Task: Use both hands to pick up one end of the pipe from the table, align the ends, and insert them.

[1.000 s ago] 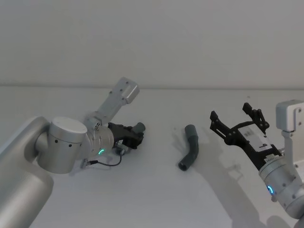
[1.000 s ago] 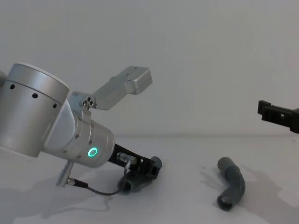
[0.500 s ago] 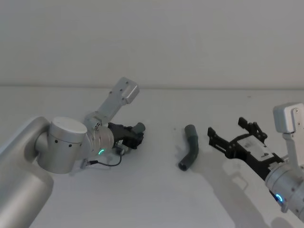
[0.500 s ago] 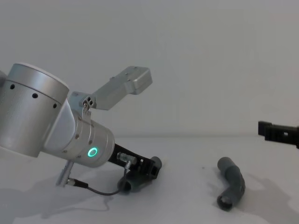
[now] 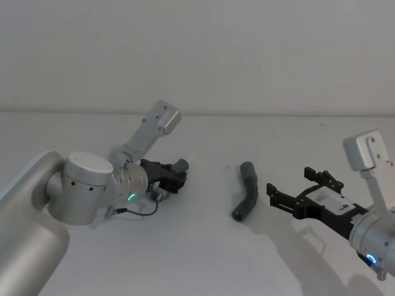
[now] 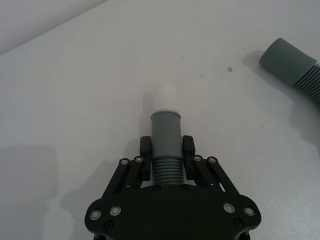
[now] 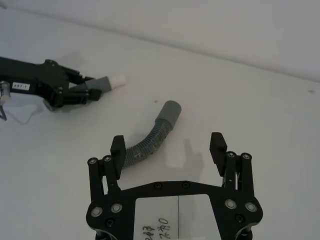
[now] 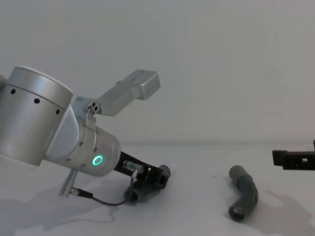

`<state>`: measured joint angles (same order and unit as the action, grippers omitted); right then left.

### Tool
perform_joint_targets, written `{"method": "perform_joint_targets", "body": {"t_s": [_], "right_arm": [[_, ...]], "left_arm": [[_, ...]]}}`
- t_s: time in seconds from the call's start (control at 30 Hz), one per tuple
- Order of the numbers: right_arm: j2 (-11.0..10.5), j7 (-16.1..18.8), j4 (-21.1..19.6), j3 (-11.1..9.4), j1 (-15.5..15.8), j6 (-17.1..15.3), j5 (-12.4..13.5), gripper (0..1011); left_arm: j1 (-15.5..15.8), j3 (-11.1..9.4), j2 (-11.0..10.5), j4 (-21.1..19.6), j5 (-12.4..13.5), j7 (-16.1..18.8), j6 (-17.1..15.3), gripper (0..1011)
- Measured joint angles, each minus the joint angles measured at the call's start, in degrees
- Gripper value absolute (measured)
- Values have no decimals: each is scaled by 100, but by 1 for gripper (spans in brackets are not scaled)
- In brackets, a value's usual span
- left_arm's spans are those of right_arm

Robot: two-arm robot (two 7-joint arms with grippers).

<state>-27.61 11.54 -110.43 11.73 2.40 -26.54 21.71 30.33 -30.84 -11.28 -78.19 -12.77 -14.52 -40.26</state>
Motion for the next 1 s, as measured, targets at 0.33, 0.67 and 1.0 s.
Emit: {"method": "perform_joint_targets", "body": {"t_s": [0.33, 0.67, 1.0], "right_arm": [[-125, 236, 140, 236, -397, -425, -97, 1001], [-92, 448, 499, 548, -905, -738, -242, 1001], [110, 488, 823, 700, -1265, -964, -325, 1001]], "left_arm": [[0, 0, 0, 0, 0, 0, 0, 357], [0, 0, 0, -1, 0, 0, 0, 357], [0, 0, 0, 0, 0, 0, 0, 357]]}}
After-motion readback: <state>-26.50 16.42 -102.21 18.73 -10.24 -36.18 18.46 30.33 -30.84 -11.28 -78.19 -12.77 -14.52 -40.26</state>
